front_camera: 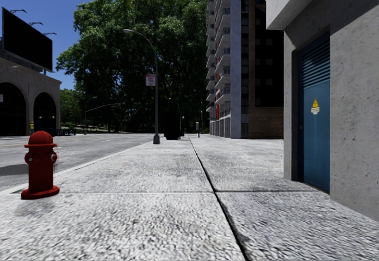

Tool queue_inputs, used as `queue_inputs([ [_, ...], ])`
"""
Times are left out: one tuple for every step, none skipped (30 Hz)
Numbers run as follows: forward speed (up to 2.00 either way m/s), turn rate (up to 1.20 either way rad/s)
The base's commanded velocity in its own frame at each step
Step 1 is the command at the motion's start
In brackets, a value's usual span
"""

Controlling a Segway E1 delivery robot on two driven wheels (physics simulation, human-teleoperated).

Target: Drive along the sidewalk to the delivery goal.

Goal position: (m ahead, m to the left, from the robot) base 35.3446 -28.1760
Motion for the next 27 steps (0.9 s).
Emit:
queue_inputs([
  [2.0, -0.28],
  [2.0, -0.4],
  [2.0, -0.43],
  [2.0, -0.44],
  [2.0, -0.44],
  [2.0, -0.44],
  [2.0, -0.44],
  [2.0, -0.44],
  [2.0, -0.41],
  [2.0, -0.22],
  [2.0, 0.0],
  [2.0, 0.0],
  [2.0, 0.0],
  [2.0, 0.0],
  [2.0, 0.0],
  [2.0, 0.0],
  [2.0, 0.0],
  [2.0, 0.0],
  [2.0, 0.0],
  [2.0, -0.02],
  [2.0, -0.04],
  [2.0, -0.06],
  [2.0, -0.13],
  [2.0, -0.21],
  [2.0, -0.26],
  [2.0, -0.28],
  [2.0, -0.28],
])
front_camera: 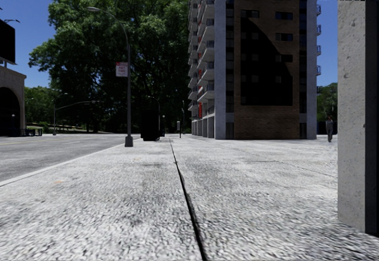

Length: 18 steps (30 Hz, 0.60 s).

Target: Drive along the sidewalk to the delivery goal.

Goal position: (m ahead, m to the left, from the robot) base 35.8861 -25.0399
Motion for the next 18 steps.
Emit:
queue_inputs([
  [2.0, -0.33],
  [2.0, -0.4],
  [2.0, -0.43],
  [2.0, -0.44],
  [2.0, -0.44],
  [2.0, -0.45],
  [2.0, -0.45],
  [2.0, -0.45],
  [2.0, -0.45],
  [2.0, -0.45],
  [2.0, -0.45],
  [2.0, -0.45],
  [2.0, -0.45],
  [2.0, -0.45],
  [2.0, -0.45],
  [2.0, -0.45],
  [2.0, -0.45],
  [2.0, -0.45],
])
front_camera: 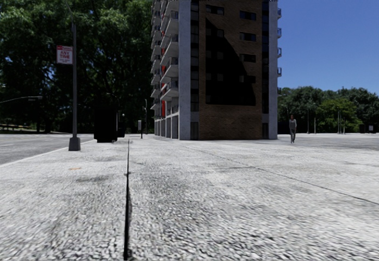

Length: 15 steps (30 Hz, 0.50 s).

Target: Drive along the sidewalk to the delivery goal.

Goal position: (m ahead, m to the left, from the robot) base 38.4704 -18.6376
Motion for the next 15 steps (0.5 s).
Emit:
queue_inputs([
  [2.0, -0.45],
  [2.0, -0.45],
  [2.0, -0.45],
  [2.0, -0.45],
  [2.0, -0.45],
  [2.0, -0.45],
  [2.0, -0.45],
  [2.0, -0.45],
  [2.0, -0.45],
  [2.0, -0.45],
  [2.0, -0.45],
  [2.0, -0.45],
  [2.0, -0.45],
  [2.0, -0.45],
  [2.0, -0.45],
])
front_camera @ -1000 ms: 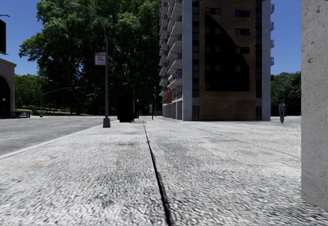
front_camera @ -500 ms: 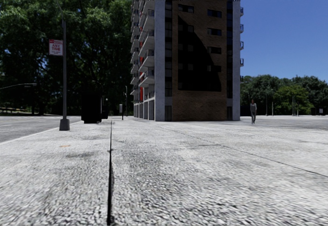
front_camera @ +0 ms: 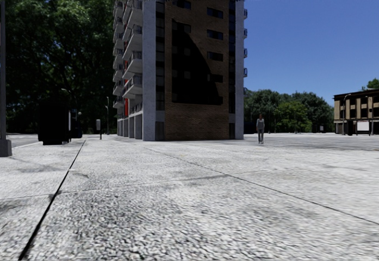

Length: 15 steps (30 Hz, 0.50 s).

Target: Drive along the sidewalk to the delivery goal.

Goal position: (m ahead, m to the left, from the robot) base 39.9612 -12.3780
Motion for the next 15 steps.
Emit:
queue_inputs([
  [2.0, -0.45],
  [2.0, -0.45],
  [2.0, -0.45],
  [2.0, -0.45],
  [2.0, -0.45],
  [2.0, -0.45],
  [2.0, -0.45],
  [2.0, -0.45],
  [2.0, -0.45],
  [2.0, -0.45],
  [2.0, -0.45],
  [2.0, -0.45],
  [2.0, -0.45],
  [2.0, -0.45],
  [2.0, -0.45],
])
